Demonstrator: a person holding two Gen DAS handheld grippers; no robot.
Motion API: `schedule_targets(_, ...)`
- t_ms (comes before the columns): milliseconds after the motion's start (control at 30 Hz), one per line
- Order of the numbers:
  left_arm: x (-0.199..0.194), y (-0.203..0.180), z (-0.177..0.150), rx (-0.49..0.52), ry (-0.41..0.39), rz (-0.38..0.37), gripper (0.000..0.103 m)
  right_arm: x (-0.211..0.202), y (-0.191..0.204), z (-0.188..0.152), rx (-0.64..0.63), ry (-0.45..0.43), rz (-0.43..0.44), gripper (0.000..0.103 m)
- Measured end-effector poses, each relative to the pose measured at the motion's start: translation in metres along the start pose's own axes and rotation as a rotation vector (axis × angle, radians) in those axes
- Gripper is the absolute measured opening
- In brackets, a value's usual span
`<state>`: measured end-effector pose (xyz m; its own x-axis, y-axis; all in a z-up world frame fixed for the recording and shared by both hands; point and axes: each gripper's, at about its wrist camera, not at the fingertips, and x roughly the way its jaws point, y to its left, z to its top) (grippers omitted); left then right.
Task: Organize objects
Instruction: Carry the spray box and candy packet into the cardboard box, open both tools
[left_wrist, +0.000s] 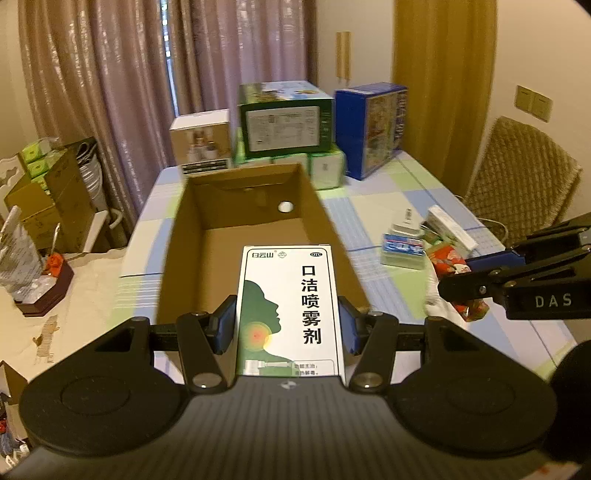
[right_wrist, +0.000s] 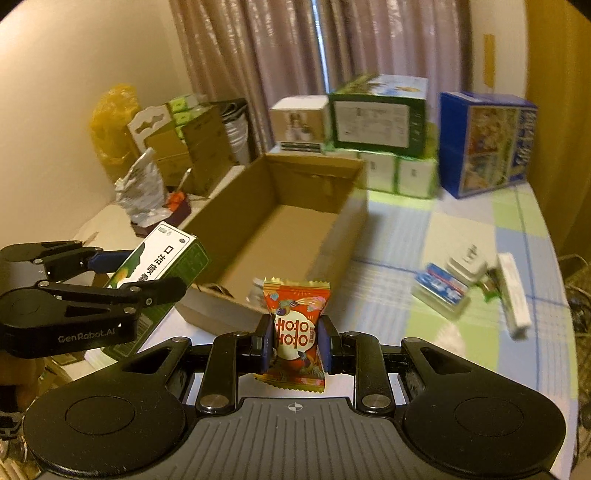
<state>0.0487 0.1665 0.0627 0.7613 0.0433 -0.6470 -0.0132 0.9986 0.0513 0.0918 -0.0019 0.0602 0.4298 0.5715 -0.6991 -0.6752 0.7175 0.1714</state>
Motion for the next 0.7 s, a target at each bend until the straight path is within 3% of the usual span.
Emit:
schedule_targets(233,0.023,0.037,0.019,-0.016,0.008,0.018,0.05,0.039,0.011,0.032,0.01,0.003,0.033,0.022)
schedule_targets(700,0.113,0.08,0.046,-0.019,0.072,0.018,0.05,0.119,-0.008,0.081,0.085,0.026,0.046,0.022)
